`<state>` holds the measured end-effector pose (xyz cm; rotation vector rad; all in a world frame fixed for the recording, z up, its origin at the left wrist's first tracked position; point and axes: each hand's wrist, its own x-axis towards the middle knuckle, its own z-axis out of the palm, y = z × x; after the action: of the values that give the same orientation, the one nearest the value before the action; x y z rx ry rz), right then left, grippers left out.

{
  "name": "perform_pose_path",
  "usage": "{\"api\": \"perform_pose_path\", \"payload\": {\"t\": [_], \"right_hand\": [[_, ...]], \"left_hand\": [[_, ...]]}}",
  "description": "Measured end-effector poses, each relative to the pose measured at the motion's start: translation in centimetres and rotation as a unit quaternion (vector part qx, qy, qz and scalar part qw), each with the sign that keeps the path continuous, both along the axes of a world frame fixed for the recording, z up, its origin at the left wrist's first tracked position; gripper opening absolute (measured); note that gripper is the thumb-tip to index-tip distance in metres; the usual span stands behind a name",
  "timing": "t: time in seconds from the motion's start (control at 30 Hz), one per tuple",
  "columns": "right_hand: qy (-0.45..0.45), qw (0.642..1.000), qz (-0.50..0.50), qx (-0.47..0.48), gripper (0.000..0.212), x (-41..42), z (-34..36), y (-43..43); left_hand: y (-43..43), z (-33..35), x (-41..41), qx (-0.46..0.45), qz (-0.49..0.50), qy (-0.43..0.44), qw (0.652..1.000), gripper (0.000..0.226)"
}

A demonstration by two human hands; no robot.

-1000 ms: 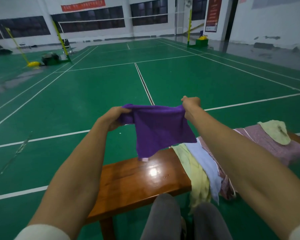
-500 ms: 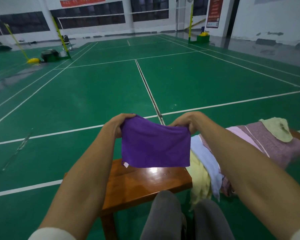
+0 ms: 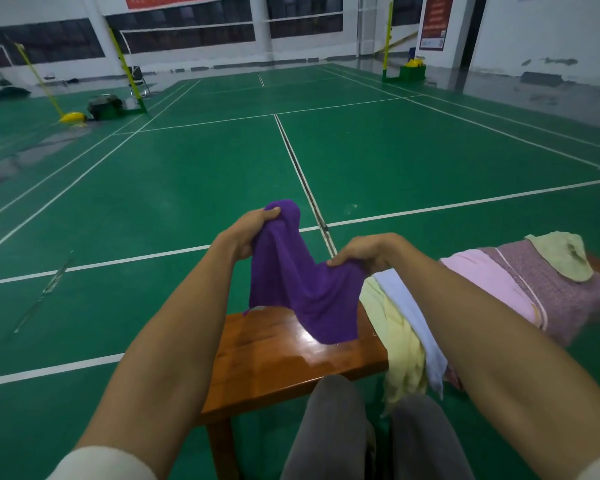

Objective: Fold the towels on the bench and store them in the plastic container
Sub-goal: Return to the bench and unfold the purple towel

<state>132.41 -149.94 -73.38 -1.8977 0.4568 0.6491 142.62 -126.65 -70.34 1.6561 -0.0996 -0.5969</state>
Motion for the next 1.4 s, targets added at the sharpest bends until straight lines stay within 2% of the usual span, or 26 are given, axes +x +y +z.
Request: {"api": "perform_pose_path", "payload": {"t": [0.1,0.2,0.37,0.4,0.5,0.57,0.67,0.77,0.83,1.0,1.07,1.13,1.17,1.2,1.23,1.27,1.3,1.37,1.4], "right_hand": [[-0.117,0.987,-0.11,-0.005,0.032,0.3,-0.1,0.2],[-0.178,0.972,-0.152,-0.018,0.019,0.6,-0.2,0.1],[-0.279,0.919,-0.2,-0.195,0.012,1.9,-1.1,0.1],[-0.288,0.908,-0.198,-0.232,0.013,2.1,-1.2,0.2],[-0.25,0.904,-0.162,-0.307,0.039,2.6,-2.0,0.2],[-0.213,0.907,-0.157,-0.327,0.033,2.7,-2.3,0.4],[-0.185,0.925,-0.183,-0.278,0.032,3.4,-2.8,0.5],[-0.164,0.942,-0.247,-0.155,0.048,4.4,-3.4,0.2],[-0.171,0.939,-0.29,-0.064,0.051,4.4,-3.1,0.4],[-0.203,0.918,-0.322,0.112,0.018,4.3,-1.1,0.5],[-0.226,0.909,-0.318,0.149,0.016,4.4,-0.4,0.4],[-0.23,0.915,-0.295,0.152,0.018,4.8,0.0,0.3],[-0.237,0.926,-0.274,0.105,0.024,4.9,0.1,0.1],[-0.257,0.936,-0.242,0.002,0.031,5.0,0.3,-0.1],[-0.287,0.926,-0.21,-0.126,0.032,4.9,0.4,-0.2],[-0.319,0.897,-0.183,-0.243,0.029,4.6,0.6,-0.3],[-0.35,0.865,-0.168,-0.318,0.027,4.0,0.9,-0.2],[-0.39,0.824,-0.172,-0.374,0.025,2.8,1.0,-0.1],[-0.398,0.819,-0.176,-0.375,0.024,2.2,0.7,0.0]], "left_hand": [[0.0,0.4,0.3,0.024,0.037,-0.057,0.997,0.02],[1.0,-0.2,1.2,0.042,0.077,-0.084,0.993,0.02],[2.2,-2.1,1.5,0.047,0.106,-0.072,0.991,0.025],[2.4,-2.6,1.4,0.05,0.106,-0.07,0.991,0.025],[2.6,-4.0,1.2,0.062,0.109,-0.066,0.99,0.032],[2.5,-5.0,1.3,0.079,0.109,-0.066,0.989,0.034],[2.4,-6.3,1.5,0.092,0.123,-0.077,0.985,0.025],[2.5,-7.0,2.1,0.087,0.14,-0.088,0.982,0.025],[2.5,-7.0,2.8,0.081,0.154,-0.089,0.981,0.021],[2.4,-5.6,4.4,0.032,0.188,-0.09,0.977,0.027],[2.3,-4.6,4.7,0.006,0.196,-0.088,0.977,0.026],[2.4,-3.7,4.8,-0.007,0.194,-0.092,0.977,0.025],[2.4,-3.2,4.7,-0.009,0.192,-0.097,0.977,0.025],[2.5,-2.8,4.5,-0.009,0.191,-0.106,0.976,0.025],[2.7,-2.5,4.3,-0.008,0.193,-0.12,0.974,0.025],[3.0,-2.3,4.0,-0.008,0.193,-0.134,0.972,0.024],[3.4,-2.2,3.7,-0.012,0.19,-0.145,0.971,0.022],[4.7,-2.5,2.4,-0.039,0.159,-0.146,0.976,0.02],[5.4,-2.9,1.6,-0.054,0.131,-0.132,0.981,0.02]]}}
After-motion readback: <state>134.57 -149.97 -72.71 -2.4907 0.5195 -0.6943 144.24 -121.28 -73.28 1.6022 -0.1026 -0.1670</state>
